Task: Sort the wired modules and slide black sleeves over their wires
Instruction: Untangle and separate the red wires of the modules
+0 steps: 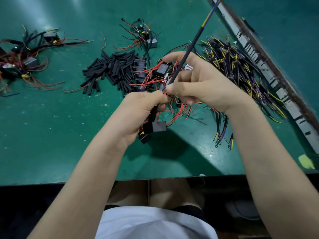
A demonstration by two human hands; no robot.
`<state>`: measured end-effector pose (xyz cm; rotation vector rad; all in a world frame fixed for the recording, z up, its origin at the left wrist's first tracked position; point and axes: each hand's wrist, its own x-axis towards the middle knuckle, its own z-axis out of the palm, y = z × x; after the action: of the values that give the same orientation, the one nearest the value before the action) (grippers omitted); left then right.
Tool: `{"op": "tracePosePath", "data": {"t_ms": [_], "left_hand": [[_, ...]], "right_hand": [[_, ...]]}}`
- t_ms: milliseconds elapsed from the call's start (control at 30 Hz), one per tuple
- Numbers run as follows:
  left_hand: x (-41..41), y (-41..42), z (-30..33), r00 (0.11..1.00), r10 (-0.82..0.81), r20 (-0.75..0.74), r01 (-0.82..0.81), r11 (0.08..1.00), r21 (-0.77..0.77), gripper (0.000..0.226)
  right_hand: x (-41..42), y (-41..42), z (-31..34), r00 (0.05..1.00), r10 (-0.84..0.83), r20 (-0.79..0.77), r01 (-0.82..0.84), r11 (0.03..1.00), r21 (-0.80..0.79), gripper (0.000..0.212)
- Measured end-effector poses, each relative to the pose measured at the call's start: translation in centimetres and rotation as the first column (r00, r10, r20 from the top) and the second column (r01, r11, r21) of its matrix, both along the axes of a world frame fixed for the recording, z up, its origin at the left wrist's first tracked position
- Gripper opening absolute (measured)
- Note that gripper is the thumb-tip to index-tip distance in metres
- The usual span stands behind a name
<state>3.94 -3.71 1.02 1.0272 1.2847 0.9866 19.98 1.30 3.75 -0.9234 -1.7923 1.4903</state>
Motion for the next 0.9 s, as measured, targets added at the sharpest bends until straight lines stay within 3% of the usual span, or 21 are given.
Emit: {"op": "tracePosePath", "data": {"t_ms": [167, 267, 400, 500, 600, 700, 800, 900], "left_hand": [[0.2, -0.1, -1.1, 0.998, 0.035, -0.045, -0.032, 0.996, 0.083, 0.035], [0.7, -0.2, -1.5, 0.996, 0.082, -0.044, -0.076, 0.988, 0.135, 0.032], [1.1, -0.4, -1.4, 0.996, 0.085, 0.021, -0.088, 0.973, 0.212, 0.025], [1.0, -0.5, -1.2, 0.997, -0.071, 0.023, 0.063, 0.972, 0.227, 0.013], [0.7, -0.7, -1.0, 0.980, -0.170, 0.107, 0.145, 0.967, 0.208, 0.015], [0.7, -0.8, -1.3, 0.956, -0.209, 0.206, 0.171, 0.967, 0.186, 0.018], [1.0, -0.7, -1.5, 0.921, -0.195, 0.337, 0.157, 0.978, 0.138, 0.013], [1.1, -0.6, -1.4, 0.885, -0.184, 0.427, 0.154, 0.983, 0.104, 0.011]], "right_hand": [[0.1, -0.7, -1.6, 0.989, -0.115, -0.096, 0.108, 0.992, -0.072, 0.041], [-0.6, -1.7, -2.7, 0.947, -0.255, -0.198, 0.246, 0.967, -0.066, 0.040], [-1.9, -3.2, -3.8, 0.784, -0.464, -0.413, 0.431, 0.885, -0.175, 0.043], [-2.4, -4.0, -4.1, 0.666, -0.558, -0.495, 0.429, 0.829, -0.358, 0.045], [-2.3, -4.7, -4.0, 0.651, -0.578, -0.491, 0.335, 0.800, -0.498, 0.056], [-2.1, -5.6, -3.9, 0.672, -0.605, -0.428, 0.368, 0.774, -0.515, 0.054], [-1.9, -6.2, -3.8, 0.679, -0.693, -0.243, 0.556, 0.701, -0.447, 0.038], [-0.9, -6.9, -3.7, 0.670, -0.731, -0.132, 0.698, 0.680, -0.223, 0.015]]}}
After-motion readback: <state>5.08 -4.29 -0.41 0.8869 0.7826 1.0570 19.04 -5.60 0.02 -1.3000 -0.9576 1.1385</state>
